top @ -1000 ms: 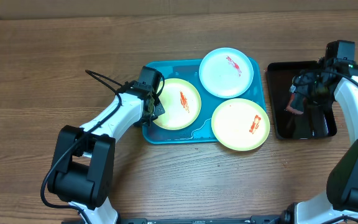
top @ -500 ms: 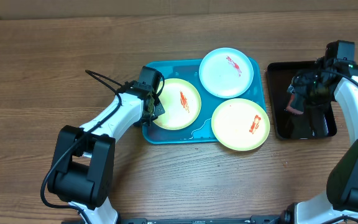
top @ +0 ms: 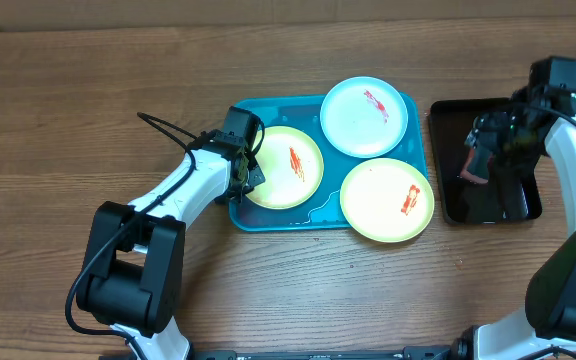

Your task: Clean dirty plates on tray and stack at the side

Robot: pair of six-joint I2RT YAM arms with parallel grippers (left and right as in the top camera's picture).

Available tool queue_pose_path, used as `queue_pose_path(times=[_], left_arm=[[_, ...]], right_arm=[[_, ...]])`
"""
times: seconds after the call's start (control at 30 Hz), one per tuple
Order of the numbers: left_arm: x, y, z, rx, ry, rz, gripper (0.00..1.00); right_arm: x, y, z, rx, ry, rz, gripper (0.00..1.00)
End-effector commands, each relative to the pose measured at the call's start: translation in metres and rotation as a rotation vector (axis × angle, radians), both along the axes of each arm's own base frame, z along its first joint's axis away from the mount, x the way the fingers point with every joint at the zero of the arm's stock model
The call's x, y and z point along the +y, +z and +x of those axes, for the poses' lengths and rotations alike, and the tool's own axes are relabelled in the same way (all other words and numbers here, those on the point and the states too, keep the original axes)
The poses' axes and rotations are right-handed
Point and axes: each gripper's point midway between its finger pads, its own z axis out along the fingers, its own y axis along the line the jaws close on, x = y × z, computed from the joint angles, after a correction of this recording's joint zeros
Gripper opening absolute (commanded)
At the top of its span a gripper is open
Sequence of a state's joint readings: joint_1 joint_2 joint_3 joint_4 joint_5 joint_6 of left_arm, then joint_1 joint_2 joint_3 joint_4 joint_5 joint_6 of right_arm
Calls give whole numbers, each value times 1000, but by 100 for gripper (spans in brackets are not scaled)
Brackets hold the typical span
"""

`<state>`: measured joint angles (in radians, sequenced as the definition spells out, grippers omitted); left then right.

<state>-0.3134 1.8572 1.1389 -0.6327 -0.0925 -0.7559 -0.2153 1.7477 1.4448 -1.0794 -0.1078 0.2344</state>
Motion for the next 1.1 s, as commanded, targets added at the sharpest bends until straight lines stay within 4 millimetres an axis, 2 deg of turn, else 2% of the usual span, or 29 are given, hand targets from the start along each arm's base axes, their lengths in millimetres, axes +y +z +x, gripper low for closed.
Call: queue_pose_path(times=[0.0,0.13,0.23,0.47,0.67,1.07], left_arm=[[5,-9,-7,38,-8,19,4],[5,-9,-7,40,-8,20,4],[5,-9,-7,40,-9,20,4],[7,-9,-8,42,-7,28,4],[7,-9,-8,44,-7,29,4],[7,-9,-8,43,-7,30,4]], right_arm=[[-3,-4,8,0,3,5,78],[-3,-34,8,72,23,15,76],[-15,-50,13,93,14,-43,75],[-29,-50,37,8,3,-111,72],[-37,-59,32,49,35,-167,57],[-35,-76,23,71,95,-174,48]])
